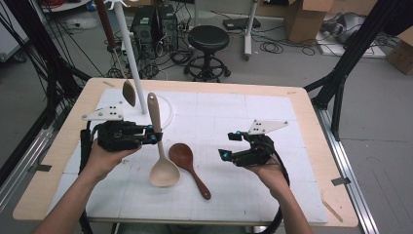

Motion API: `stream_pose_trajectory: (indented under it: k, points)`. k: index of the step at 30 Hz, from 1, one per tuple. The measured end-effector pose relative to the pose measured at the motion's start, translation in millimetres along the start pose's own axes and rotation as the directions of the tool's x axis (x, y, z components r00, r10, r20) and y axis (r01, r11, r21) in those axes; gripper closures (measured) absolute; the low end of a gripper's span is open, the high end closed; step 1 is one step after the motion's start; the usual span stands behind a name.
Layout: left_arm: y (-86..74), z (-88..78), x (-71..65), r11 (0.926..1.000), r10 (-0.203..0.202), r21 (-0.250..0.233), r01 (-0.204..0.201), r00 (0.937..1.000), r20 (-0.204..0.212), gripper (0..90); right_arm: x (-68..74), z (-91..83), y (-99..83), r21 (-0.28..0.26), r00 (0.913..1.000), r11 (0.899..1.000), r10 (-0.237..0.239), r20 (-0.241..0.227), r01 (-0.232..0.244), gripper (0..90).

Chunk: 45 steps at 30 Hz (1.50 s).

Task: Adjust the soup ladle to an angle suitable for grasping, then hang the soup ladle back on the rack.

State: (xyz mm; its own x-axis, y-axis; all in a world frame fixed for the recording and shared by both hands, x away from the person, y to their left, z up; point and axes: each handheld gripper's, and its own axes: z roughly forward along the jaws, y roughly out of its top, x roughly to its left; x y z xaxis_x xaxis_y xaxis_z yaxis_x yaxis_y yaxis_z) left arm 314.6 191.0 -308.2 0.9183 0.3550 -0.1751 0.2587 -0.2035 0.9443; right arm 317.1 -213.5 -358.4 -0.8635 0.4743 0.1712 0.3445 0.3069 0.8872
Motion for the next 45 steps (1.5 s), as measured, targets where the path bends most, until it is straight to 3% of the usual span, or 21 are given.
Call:
stream_pose_trajectory:
  k: [19,32,37,45]
  points:
    - [26.7,-24.0,14.8,0.9997,0.001,-0.025,-0.002,0.9991,-0.043,77.5,-11.3,-22.6,-43.7,0.019,0.9938,0.998,0.059,0.094,-0.061,19.9]
    - [40.6,-35.6,23.9,0.9995,0.004,-0.032,-0.006,0.9981,-0.061,77.5,-15.1,-32.1,-60.0,0.014,0.9866,0.997,0.077,0.144,-0.08,17.1]
    - [41.5,-39.3,32.4,0.9987,-0.023,-0.046,0.02,0.9975,-0.068,77.5,-17.4,-32.3,-65.9,0.026,0.9843,0.996,0.084,0.155,-0.089,15.9]
    - [54.7,-47.8,41.6,0.9992,-0.008,-0.041,0.005,0.9966,-0.082,77.5,-18.8,-32.7,-69.2,0.041,0.9811,0.995,0.081,0.176,-0.089,14.3]
